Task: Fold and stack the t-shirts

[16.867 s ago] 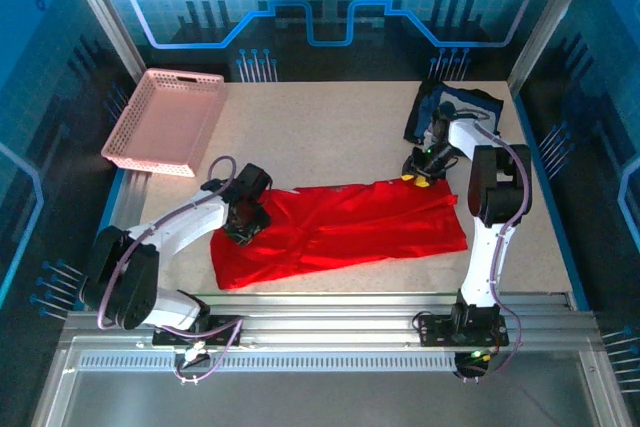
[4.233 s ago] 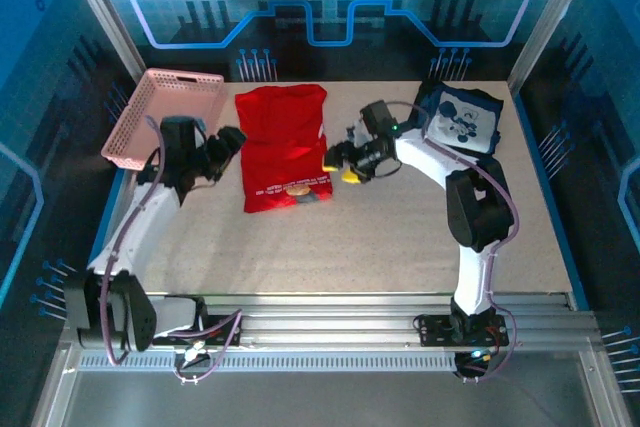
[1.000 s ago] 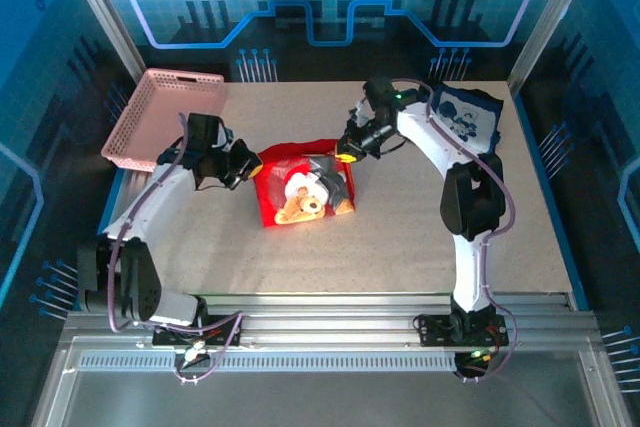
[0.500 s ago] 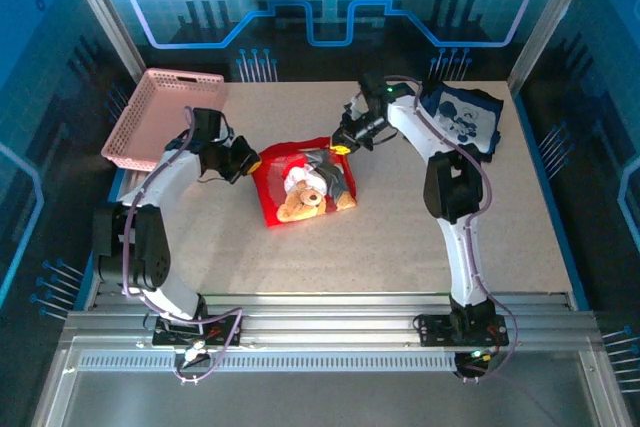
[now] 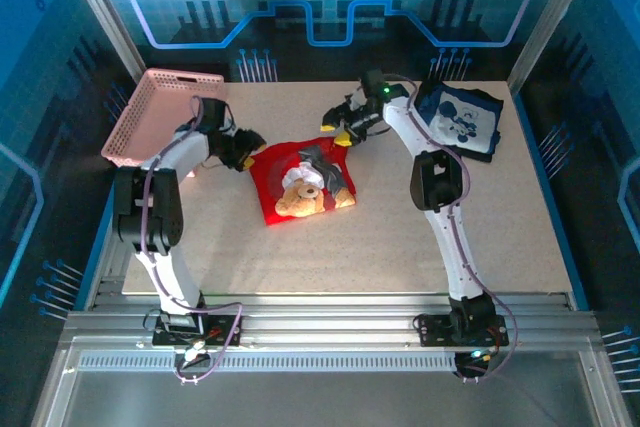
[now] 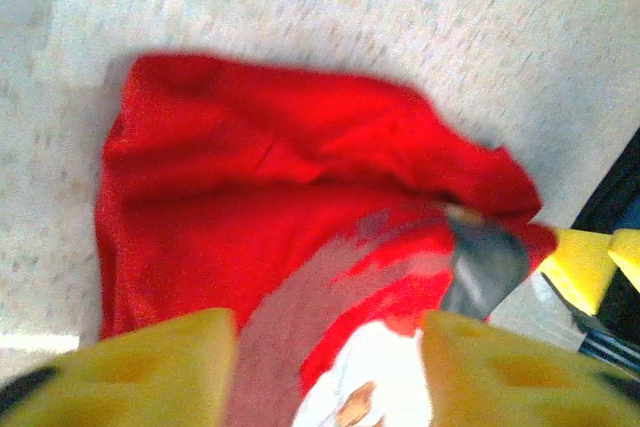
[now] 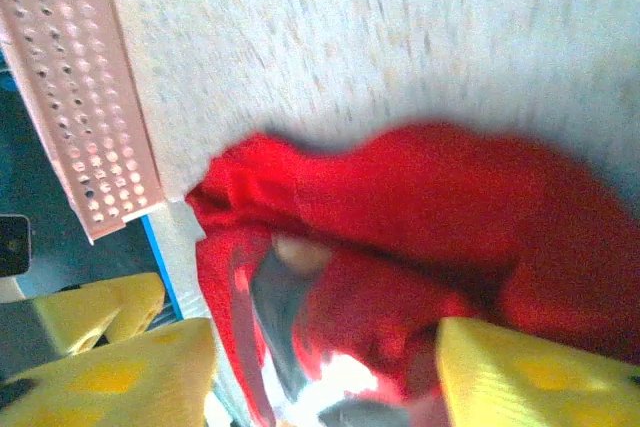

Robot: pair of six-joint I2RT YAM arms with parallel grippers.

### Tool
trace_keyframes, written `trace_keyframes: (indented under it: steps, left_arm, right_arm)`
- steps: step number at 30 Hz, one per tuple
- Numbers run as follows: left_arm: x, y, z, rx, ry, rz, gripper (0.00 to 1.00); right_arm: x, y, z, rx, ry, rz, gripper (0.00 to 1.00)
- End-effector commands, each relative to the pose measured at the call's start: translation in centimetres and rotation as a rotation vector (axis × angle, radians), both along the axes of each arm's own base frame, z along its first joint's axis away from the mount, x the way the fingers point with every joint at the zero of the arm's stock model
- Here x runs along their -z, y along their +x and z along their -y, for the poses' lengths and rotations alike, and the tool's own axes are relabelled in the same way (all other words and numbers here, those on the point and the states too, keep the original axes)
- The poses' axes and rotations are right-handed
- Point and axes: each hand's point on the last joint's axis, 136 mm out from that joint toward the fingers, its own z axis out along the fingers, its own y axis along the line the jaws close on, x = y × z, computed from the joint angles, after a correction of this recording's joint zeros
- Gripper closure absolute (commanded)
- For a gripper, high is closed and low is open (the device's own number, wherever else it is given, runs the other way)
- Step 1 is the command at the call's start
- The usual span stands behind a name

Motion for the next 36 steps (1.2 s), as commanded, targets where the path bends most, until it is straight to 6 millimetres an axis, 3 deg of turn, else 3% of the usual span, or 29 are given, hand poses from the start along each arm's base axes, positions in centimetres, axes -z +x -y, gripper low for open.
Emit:
trace_keyframes:
  steps: [1,2,3,7,11,16,22,27,30,36]
  left_arm:
    - [-7.8,4.2,-1.7,-0.034,0.022,0.192,0.29]
    - [-9.8,4.6,-2.1,-0.044,0.039,0.231,0.11]
    - [-12.0,4.7,-2.6,-0.056,0.059,0.269,0.01]
    - [-18.9,3.0,-2.4,-0.031,0.058,0.423,0.01]
    - [-21.5,-0.9,-1.8,0.007,0.060,0.522,0.01]
    - [-21.1,-7.2,-1.1,0.034,0.091,0.607,0.01]
    - [-16.1,-13.8,-0.1,0.115,0.184,0.562,0.01]
    - [-14.9,-19.0,-0.9,0.107,0.245,0.555,0.01]
    - [-14.4,-21.7,-1.7,0.086,0.282,0.538,0.01]
    - [-13.5,-25.2,-2.5,0.072,0.312,0.485,0.01]
  right_arm:
    - [-9.2,3.7,2.0,0.061,0.107,0.227,0.31]
    - [-10.4,3.5,2.5,0.054,0.086,0.268,0.28]
    - [-12.3,2.7,3.5,0.044,0.023,0.325,0.24]
    - [-14.7,-2.0,7.3,-0.016,-0.203,0.388,0.21]
    - [-13.0,-6.4,9.2,-0.113,-0.337,0.416,0.08]
    - [-7.8,-9.9,8.4,-0.223,-0.355,0.360,0.04]
    - [-1.9,-10.5,5.1,-0.321,-0.368,0.313,0.00]
    - [1.8,-10.7,2.3,-0.393,-0.389,0.268,0.00]
    - [3.4,-11.1,1.0,-0.427,-0.406,0.248,0.00]
    - [7.3,-11.5,1.0,-0.469,-0.522,0.173,0.01]
